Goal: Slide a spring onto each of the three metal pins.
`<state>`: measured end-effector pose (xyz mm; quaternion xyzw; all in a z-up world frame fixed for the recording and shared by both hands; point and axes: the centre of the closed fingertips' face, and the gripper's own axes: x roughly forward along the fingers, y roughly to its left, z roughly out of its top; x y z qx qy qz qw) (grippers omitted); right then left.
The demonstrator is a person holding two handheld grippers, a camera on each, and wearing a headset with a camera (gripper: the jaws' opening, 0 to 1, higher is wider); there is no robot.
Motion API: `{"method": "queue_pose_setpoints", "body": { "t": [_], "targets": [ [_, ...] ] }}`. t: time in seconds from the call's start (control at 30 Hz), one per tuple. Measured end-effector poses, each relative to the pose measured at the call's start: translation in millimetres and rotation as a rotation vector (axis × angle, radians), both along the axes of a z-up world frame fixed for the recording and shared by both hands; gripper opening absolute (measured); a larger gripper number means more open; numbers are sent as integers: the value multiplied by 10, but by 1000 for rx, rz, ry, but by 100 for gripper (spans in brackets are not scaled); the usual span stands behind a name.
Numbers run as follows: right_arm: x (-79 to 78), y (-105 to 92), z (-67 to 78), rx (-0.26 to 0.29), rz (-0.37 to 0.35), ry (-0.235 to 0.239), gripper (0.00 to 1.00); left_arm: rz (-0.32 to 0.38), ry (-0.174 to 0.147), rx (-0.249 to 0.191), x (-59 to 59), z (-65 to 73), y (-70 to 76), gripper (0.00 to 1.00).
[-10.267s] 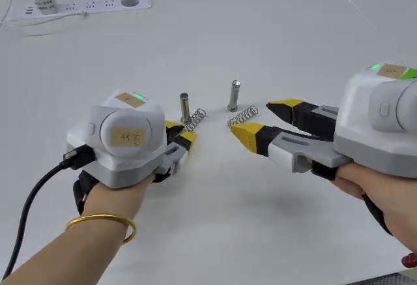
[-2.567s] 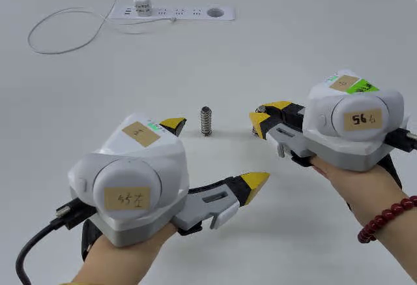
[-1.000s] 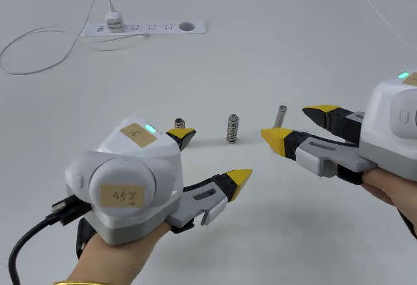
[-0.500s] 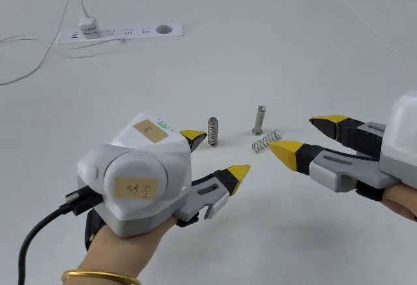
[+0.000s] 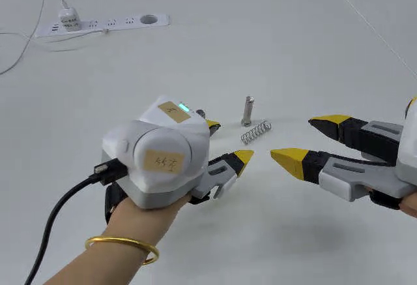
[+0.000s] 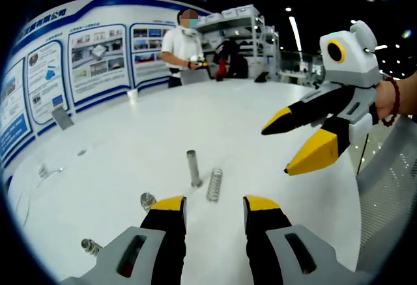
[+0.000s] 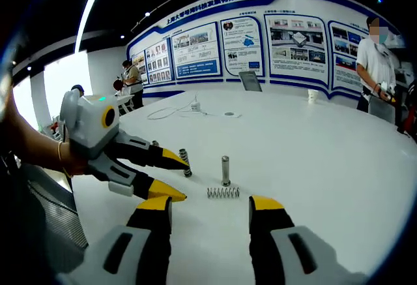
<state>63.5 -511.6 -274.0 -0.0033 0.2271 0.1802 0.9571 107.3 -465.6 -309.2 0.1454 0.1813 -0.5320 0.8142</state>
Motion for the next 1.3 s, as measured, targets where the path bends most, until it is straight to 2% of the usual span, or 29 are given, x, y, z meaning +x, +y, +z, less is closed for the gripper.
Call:
{"method": "queue_pose_setpoints", "body": {
  "t": [0.17,0.47,0.63,0.73,0.8,0.93,1.3],
  "targets": [
    [-55,-37,-39,-28,19,18,51,-11,4,12,27,-64,-105,34],
    [-138,-88,-100,-34,24,44,54,-10,17,47,75,-200,-218,30],
    [-155,-154,-136,-31,-5,56,54,-7,17,54,96,-268,-268,25],
    [-155,-205,-176,-30,-26,67,54,-2,30,54,118,-308,-278,24],
    [-158,-219,-186,-26,-34,71,54,-9,18,61,124,-325,-285,23],
    [-159,-242,-198,-21,-50,75,54,-11,19,78,138,-374,-286,21],
    [-150,-272,-201,-13,-68,75,54,8,39,56,163,-372,-309,15]
  ]
}}
